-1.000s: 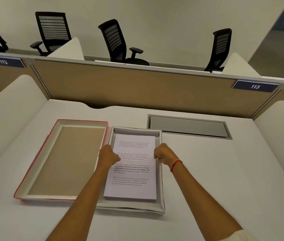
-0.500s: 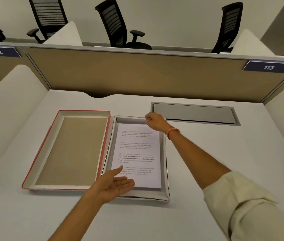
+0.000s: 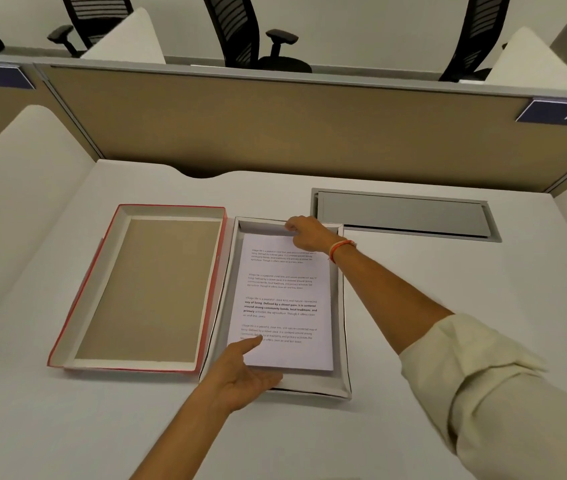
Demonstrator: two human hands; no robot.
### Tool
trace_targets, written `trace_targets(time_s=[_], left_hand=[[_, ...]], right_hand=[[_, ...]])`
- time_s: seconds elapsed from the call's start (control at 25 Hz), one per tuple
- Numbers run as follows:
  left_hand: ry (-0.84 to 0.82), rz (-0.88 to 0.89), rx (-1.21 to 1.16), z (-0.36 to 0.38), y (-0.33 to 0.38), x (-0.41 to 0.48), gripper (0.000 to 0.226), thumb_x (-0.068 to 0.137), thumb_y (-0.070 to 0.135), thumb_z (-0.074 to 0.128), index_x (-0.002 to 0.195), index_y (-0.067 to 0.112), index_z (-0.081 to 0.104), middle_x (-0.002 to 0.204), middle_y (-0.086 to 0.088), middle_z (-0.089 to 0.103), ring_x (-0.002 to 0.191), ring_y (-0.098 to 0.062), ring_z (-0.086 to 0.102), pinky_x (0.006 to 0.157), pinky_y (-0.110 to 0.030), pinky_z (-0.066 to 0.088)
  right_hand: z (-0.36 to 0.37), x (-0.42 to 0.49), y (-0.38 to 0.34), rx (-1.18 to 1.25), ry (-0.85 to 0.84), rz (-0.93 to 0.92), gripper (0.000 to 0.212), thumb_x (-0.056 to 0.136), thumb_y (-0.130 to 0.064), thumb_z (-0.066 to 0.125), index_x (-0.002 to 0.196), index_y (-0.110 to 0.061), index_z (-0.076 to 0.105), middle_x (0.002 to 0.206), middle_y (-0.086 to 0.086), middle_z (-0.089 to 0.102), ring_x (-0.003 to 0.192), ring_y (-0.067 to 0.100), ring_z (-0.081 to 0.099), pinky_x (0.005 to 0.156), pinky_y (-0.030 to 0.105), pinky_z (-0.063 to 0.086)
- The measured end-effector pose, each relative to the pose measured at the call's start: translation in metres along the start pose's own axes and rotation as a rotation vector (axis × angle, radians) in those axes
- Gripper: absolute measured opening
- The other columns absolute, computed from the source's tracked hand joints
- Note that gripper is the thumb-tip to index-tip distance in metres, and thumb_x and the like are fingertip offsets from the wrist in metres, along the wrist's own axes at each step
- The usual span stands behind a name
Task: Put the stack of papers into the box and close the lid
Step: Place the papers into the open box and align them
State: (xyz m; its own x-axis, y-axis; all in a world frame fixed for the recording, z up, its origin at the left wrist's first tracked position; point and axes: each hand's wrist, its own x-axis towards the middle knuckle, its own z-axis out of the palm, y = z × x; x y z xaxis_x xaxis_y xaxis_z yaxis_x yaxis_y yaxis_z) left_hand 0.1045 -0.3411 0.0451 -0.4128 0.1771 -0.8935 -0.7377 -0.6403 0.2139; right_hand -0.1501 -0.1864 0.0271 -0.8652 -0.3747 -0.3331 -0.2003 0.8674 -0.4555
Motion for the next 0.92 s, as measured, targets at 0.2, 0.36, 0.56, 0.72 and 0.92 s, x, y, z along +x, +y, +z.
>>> trace_targets(time_s=[0.2,0.36,0.56,0.72,0.92], left_hand=[[0.057,-0.035,-0.01,0.001,0.001,0.016,0.047,0.089,0.011,0.063,0.134,0.013,0.048,0.128,-0.028,0.06,0.117,-0.049,0.057,0.101,-0.057,0.046],[0.073,-0.071,-0.034,-0.004,0.004,0.026,0.047,0.089,0.011,0.063,0.134,0.012,0.048,0.129,-0.03,0.057,0.118,-0.051,0.056,0.106,-0.059,0.042],[0.064,-0.092,-0.064,-0.011,0.007,0.036,0.044,0.088,0.007,0.063,0.13,0.013,0.05,0.13,-0.03,0.058,0.117,-0.052,0.057,0.103,-0.06,0.045],[0.049,-0.107,-0.077,-0.013,0.009,0.039,0.04,0.088,0.004,0.062,0.126,0.013,0.052,0.129,-0.03,0.058,0.116,-0.052,0.057,0.102,-0.061,0.045],[0.052,-0.12,-0.054,-0.013,0.012,0.041,0.04,0.087,0.002,0.063,0.123,0.013,0.052,0.127,-0.031,0.058,0.114,-0.054,0.058,0.103,-0.062,0.044]], right_hand=[[0.006,0.013,0.007,-0.052,-0.12,-0.002,0.04,0.088,-0.006,0.058,0.128,-0.008,0.051,0.126,0.014,0.057,0.113,0.03,0.055,0.089,0.031,0.042],[0.008,0.024,0.011,-0.059,-0.187,-0.011,0.038,0.08,-0.009,0.07,0.115,-0.008,0.058,0.118,0.013,0.062,0.105,0.03,0.059,0.087,0.035,0.049],[0.004,0.031,0.018,-0.019,-0.141,-0.045,0.033,0.077,-0.011,0.073,0.108,-0.002,0.067,0.109,0.019,0.069,0.099,0.036,0.065,0.094,0.048,0.054],[0.005,0.03,0.022,0.006,-0.13,-0.05,0.033,0.078,-0.006,0.071,0.11,-0.005,0.069,0.108,0.016,0.072,0.098,0.032,0.067,0.093,0.044,0.056],[0.005,0.03,0.022,-0.002,-0.131,-0.057,0.038,0.08,-0.006,0.07,0.118,-0.009,0.068,0.113,0.012,0.071,0.101,0.029,0.067,0.092,0.035,0.054]])
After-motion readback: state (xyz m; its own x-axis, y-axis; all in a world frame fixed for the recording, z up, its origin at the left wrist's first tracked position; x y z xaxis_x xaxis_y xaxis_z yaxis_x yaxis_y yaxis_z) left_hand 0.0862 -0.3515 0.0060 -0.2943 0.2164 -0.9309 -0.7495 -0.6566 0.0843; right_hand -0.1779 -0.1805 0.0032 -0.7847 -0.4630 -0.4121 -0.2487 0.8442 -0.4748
